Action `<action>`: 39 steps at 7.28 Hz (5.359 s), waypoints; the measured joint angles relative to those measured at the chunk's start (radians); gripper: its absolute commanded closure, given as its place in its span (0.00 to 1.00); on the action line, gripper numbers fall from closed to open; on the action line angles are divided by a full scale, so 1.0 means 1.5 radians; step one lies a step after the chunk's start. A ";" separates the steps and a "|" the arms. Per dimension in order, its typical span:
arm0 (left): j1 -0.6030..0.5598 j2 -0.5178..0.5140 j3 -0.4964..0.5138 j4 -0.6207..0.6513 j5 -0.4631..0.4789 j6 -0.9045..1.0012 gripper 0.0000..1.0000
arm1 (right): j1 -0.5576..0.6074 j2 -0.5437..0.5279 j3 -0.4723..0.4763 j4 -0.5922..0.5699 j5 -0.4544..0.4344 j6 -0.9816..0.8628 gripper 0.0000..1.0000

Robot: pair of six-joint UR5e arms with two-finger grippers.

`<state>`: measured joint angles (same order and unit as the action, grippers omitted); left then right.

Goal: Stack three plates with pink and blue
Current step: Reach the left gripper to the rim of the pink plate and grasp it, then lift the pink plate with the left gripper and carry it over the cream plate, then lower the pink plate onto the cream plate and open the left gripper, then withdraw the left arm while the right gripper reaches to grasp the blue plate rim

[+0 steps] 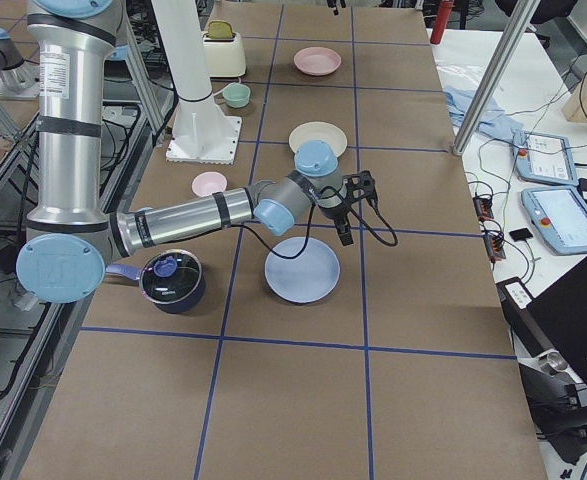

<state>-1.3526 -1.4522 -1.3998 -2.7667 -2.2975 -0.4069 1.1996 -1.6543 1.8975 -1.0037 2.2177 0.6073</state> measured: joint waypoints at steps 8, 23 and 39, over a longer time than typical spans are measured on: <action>0.290 0.023 0.049 -0.185 0.226 -0.307 1.00 | -0.011 -0.005 0.000 0.016 -0.008 0.020 0.00; 0.455 -0.348 -0.244 0.405 0.262 -0.573 1.00 | -0.013 -0.005 -0.005 0.016 -0.006 0.020 0.00; 0.389 -0.301 -0.294 0.497 0.230 -0.290 0.01 | -0.039 -0.144 -0.013 0.102 -0.048 0.013 0.02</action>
<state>-0.7688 -1.9033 -1.8405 -2.0215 -1.9519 -0.8412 1.1410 -1.8709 1.8782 -0.8509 2.1462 0.6265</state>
